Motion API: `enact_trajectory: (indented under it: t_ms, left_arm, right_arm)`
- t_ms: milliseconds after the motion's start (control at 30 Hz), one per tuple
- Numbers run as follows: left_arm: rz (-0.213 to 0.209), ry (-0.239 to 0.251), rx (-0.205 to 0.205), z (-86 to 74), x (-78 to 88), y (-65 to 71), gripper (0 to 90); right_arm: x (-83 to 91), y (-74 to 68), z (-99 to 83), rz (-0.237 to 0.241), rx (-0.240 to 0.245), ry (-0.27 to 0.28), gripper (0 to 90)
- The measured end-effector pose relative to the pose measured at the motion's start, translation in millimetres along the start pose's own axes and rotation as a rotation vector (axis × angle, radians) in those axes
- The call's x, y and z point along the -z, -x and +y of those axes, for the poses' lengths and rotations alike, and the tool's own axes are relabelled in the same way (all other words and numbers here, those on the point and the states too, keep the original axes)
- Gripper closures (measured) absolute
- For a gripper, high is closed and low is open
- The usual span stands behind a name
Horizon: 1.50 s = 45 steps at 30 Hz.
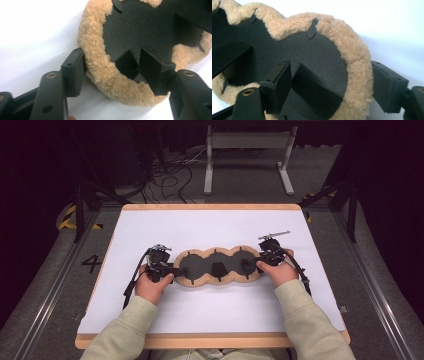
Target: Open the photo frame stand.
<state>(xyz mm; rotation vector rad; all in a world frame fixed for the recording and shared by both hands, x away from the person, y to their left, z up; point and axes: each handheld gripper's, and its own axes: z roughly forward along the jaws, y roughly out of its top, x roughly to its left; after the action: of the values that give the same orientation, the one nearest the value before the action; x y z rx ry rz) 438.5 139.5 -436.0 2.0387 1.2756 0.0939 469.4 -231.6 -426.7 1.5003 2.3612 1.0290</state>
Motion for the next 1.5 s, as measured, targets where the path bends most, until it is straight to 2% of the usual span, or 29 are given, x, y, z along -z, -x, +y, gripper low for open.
enact_trajectory:
  t_ms: [100,133,267,433,500,633,667,800,1067,1200,1333,1500]
  left_arm:
    - [0.009,0.015,-0.014,-1.5,4.0,4.1,45.6]
    - [0.03,0.031,-0.034,-2.8,7.6,7.3,46.7]
    - [0.047,0.052,-0.048,-5.0,12.9,12.4,50.1]
    - [0.047,0.076,-0.074,-8.2,19.6,16.7,53.2]
    - [0.04,0.082,-0.083,-9.0,22.0,17.5,52.8]
    - [0.012,0.09,-0.09,-11.1,28.1,18.4,53.0]
    - [0.007,0.096,-0.102,-12.9,32.1,20.9,53.0]
    - [0.01,0.102,-0.117,-15.4,37.0,25.1,52.9]
    - [-0.018,0.119,-0.135,-23.9,49.0,30.4,54.0]
    - [-0.063,0.129,-0.136,-29.8,55.3,29.6,54.2]
    - [-0.111,0.139,-0.146,-35.7,60.1,27.9,53.4]
    - [-0.146,0.14,-0.16,-42.2,64.9,28.2,52.8]
  right_arm:
    - [8.1,-4.5,-1.3,-0.018,0.028,0.006,27.6]
    - [10.6,-6.1,-1.7,-0.023,0.037,0.008,28.3]
    - [17.5,-9.8,-2.9,-0.04,0.06,0.015,30.9]
    - [29.2,-15.8,-6.6,-0.059,0.101,0.019,34.5]
    - [35.7,-19.0,-9.6,-0.062,0.126,0.014,34.5]
    - [42.5,-21.6,-12.4,-0.057,0.148,0.014,35.7]
    - [47.8,-22.9,-14.5,-0.051,0.155,0.014,36.7]
    - [55.6,-25.5,-18.7,-0.043,0.171,0.025,38.1]
    - [71.1,-29.1,-30.4,-0.026,0.179,0.068,44.3]
    - [79.6,-33.2,-35.9,-0.017,0.203,0.064,45.7]
    - [88.1,-34.7,-41.1,0.013,0.219,0.06,46.7]
    - [95.0,-37.0,-49.5,0.041,0.227,0.071,44.9]
